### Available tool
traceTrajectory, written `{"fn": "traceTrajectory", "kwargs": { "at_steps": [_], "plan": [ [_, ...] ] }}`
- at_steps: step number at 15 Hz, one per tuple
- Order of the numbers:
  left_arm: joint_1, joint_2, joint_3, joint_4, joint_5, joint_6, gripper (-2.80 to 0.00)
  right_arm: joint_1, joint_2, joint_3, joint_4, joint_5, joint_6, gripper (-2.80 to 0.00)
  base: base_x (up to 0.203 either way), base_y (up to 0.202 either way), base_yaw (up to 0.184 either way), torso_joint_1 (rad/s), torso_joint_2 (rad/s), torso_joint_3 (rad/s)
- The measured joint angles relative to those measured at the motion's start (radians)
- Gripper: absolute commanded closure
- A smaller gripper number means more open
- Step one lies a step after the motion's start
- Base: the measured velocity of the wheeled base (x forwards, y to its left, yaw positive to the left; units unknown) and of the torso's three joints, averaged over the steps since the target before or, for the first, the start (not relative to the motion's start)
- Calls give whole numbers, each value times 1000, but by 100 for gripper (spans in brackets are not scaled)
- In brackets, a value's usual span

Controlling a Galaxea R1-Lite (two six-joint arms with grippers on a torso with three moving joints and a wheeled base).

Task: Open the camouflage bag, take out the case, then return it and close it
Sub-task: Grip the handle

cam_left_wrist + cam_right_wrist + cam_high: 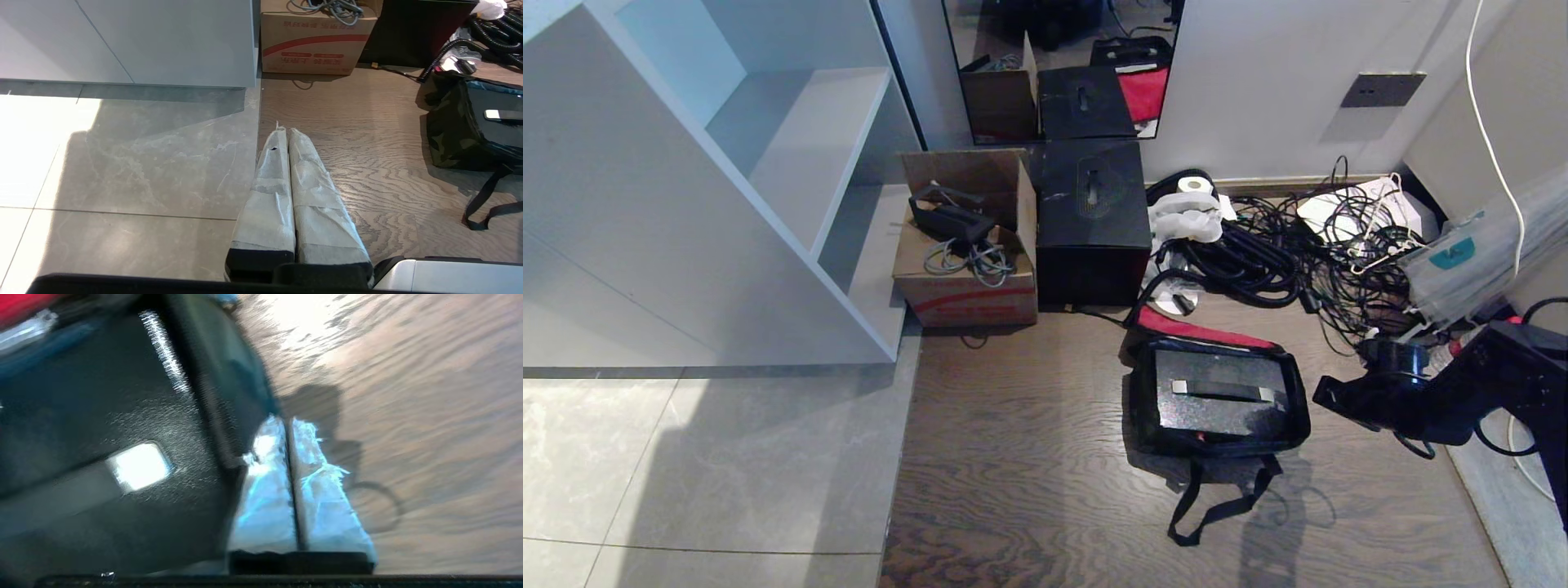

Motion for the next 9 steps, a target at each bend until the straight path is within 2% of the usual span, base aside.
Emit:
{"fn": "traceTrajectory", "kwargs": {
  "at_steps": [2,4,9],
  "plan": [
    [0,0,0,0,0,0,0,4,26,-36,-7,-71,-87,0,0,0,0,0,0,0],
    [-1,0,0,0,-1,0,0,2,50,-61,-46,-99,-161,0,0,0,0,0,0,0],
    [0,0,0,0,0,0,0,39,96,-76,-102,-105,-173,0,0,0,0,0,0,0]
  ]
}}
